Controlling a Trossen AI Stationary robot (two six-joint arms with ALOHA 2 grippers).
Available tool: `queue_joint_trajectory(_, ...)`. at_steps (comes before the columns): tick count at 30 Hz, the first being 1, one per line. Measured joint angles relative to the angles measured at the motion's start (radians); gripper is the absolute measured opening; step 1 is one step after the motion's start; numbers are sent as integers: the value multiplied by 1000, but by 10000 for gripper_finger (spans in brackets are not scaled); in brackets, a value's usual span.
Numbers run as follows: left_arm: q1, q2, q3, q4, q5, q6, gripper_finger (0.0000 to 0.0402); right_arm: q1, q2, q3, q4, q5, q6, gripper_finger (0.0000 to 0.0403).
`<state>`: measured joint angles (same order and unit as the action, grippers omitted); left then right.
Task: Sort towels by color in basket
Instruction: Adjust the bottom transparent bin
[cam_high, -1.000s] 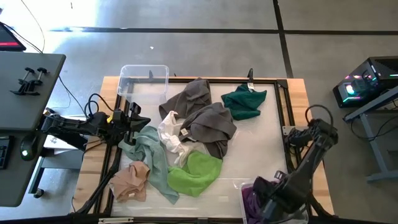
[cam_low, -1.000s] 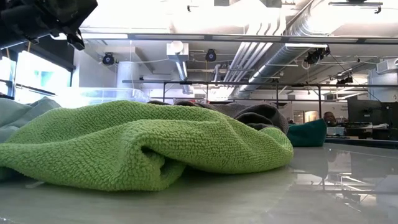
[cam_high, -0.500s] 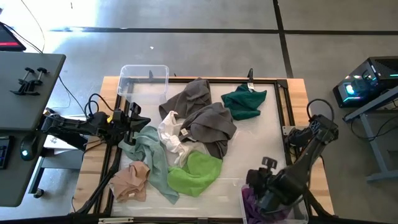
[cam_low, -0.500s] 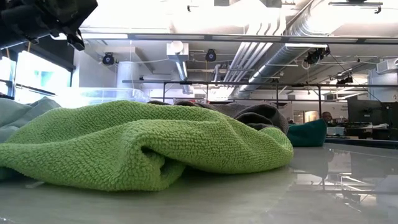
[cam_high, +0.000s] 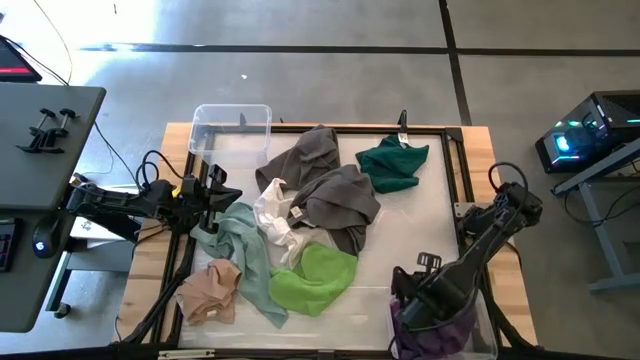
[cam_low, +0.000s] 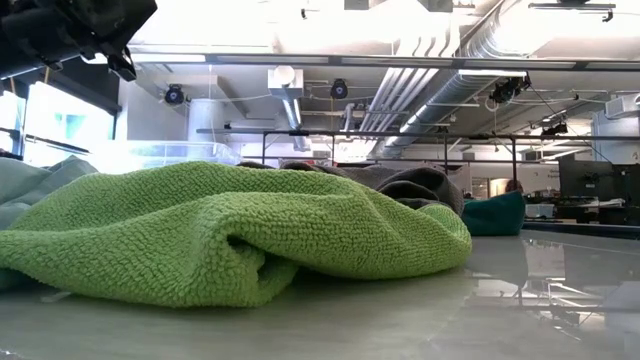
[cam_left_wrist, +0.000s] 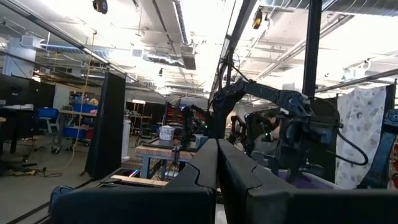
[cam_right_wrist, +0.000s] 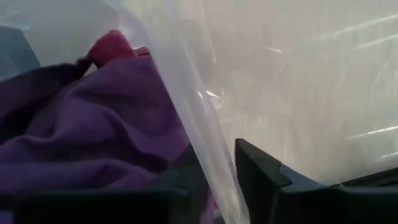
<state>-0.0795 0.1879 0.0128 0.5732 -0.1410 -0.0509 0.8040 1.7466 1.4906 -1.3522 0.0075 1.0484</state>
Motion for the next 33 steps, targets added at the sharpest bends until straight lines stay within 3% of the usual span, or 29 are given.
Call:
queue_joint_trajectory(3,0,0,0,0,0,0,0,10,-2,2,-4,-4,-21,46)
queue_joint_trajectory(6,0,0,0,0,0,0,0,13,-2,2,-14,-15,-10,44)
queue_joint_trajectory(23,0,0,0,0,0,-8,0,9,-4,36,-35,-3,101,145)
queue_joint_trajectory(33,0,0,0,0,0,-8,0,8,-6,218,-60,190,67,153)
